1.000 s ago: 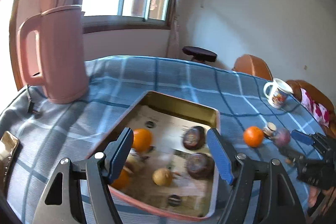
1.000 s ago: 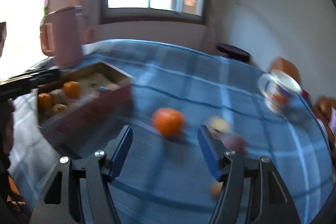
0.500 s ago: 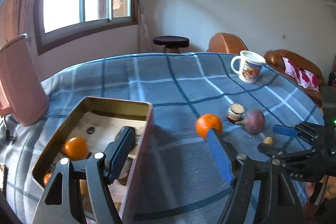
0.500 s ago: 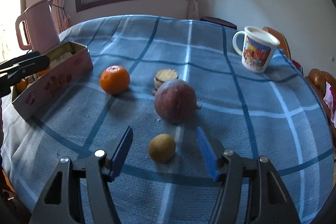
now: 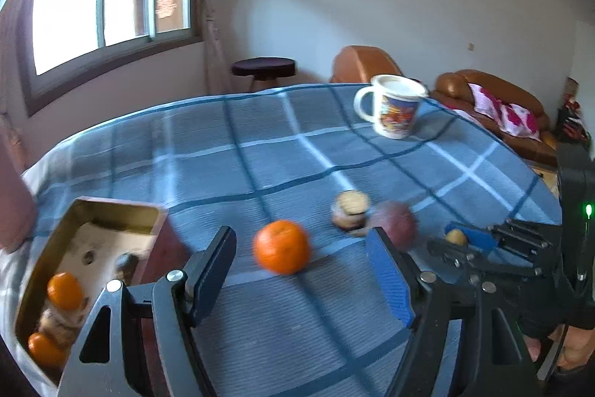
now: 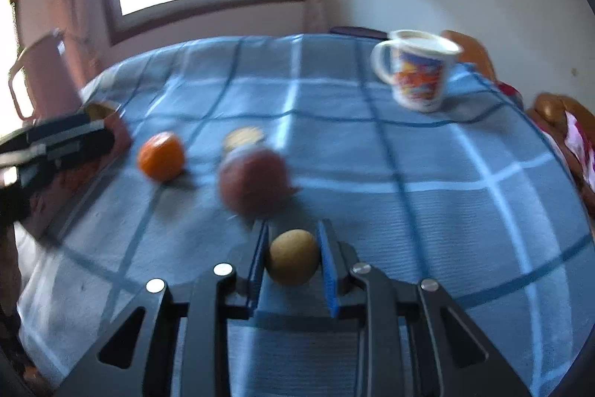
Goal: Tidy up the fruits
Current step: 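Grasp the small tan round fruit with the right tool while the left tool grasps the purple fruit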
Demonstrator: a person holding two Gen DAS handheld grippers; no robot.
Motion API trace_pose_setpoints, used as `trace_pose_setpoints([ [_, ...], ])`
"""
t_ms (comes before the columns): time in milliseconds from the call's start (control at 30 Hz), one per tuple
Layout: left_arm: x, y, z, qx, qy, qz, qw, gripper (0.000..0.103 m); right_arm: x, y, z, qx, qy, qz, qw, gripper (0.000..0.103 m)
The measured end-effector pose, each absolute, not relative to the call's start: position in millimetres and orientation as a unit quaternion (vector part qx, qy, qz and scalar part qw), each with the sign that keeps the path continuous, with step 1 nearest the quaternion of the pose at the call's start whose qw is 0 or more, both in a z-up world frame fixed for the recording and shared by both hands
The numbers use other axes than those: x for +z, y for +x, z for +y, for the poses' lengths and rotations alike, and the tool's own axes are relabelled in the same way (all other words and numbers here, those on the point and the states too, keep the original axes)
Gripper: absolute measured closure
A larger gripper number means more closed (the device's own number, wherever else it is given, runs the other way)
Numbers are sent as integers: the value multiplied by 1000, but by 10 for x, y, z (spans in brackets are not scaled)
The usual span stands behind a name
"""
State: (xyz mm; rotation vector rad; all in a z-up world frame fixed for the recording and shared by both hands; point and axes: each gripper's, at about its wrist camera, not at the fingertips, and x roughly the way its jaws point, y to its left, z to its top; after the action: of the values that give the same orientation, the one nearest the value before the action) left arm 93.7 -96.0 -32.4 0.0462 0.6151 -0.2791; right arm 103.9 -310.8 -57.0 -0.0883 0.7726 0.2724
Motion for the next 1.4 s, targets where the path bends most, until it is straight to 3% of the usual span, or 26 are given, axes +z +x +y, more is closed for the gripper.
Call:
trace_pose_setpoints([
  [333,-570,1313,-1615,-200,16,358,912,29,-393,1279,-3564,29,-27,351,935,74],
  [767,-815,1577,-1679,-201,-2,412,889,29,-447,1332,-3533,35,-31,357,933,73],
  [1000,-817,1570,-1628,-195,-6,414,889,40,-470,1352,-3506,50,-32,364,930,74],
  [1133,-756,1446,-1633,-197,13,395,898,51,-462,1342,-3522,58,-26,360,931,74],
  [1400,-742,1401,-1564,-204,-3,390,898,51,-428,1296,-3513,67,-23,348,935,73],
])
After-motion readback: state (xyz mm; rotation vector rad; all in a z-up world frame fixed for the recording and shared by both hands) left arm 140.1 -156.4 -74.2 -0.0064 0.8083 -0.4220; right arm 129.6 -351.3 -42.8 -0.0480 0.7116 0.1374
